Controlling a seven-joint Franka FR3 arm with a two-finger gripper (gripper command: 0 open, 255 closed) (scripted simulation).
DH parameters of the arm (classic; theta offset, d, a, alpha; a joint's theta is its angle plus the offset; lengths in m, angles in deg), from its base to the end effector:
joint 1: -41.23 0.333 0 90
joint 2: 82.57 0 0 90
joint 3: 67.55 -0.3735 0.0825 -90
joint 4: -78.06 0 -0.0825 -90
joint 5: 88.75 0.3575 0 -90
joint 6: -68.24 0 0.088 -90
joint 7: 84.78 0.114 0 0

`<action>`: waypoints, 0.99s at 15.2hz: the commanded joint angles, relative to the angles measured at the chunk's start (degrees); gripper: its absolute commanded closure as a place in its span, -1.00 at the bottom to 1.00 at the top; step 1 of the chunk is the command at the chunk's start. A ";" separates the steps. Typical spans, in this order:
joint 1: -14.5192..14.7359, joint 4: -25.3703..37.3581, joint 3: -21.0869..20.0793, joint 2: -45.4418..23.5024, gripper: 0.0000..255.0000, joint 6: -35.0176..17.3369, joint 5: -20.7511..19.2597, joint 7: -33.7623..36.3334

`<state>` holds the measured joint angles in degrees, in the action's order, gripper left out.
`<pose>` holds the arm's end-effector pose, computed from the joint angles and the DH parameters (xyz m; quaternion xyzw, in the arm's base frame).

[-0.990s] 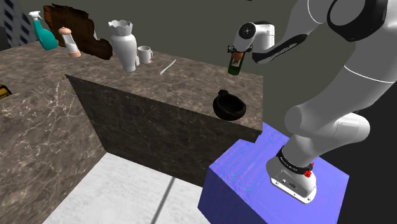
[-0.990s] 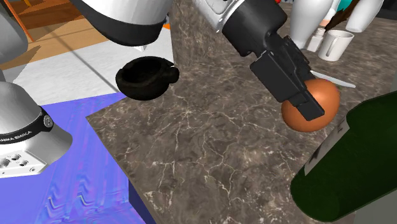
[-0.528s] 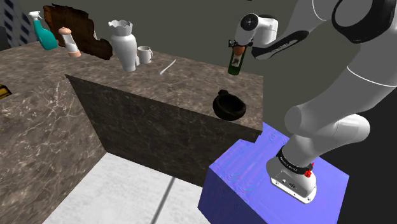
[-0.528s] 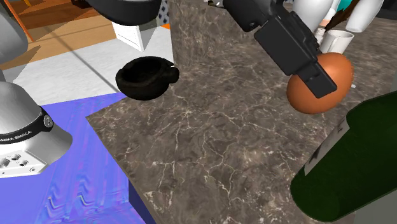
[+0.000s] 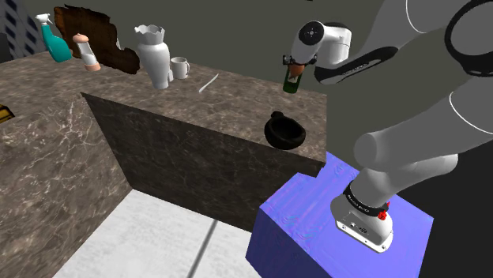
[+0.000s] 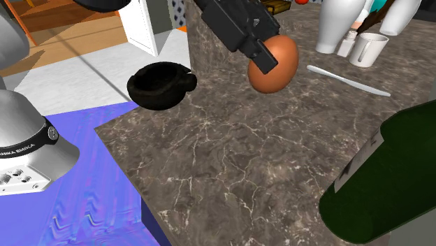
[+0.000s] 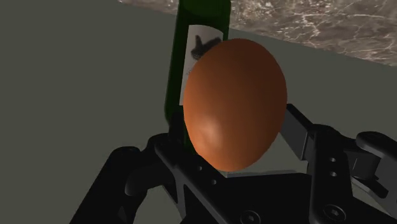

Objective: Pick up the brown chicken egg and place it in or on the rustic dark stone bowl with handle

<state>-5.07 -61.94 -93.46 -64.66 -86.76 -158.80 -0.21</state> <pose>0.4298 -0.1113 0.5096 0.8173 -0.3382 0.3850 0.2633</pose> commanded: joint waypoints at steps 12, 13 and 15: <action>20.87 -17.76 -1.59 24.89 1.00 12.29 23.03 -6.17; 22.86 -18.49 -2.04 26.46 1.00 14.02 24.78 -6.38; 26.81 -19.63 -3.21 29.36 1.00 17.69 28.21 -6.60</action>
<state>19.57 -80.76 -95.51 -36.75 -71.14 -132.57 -7.26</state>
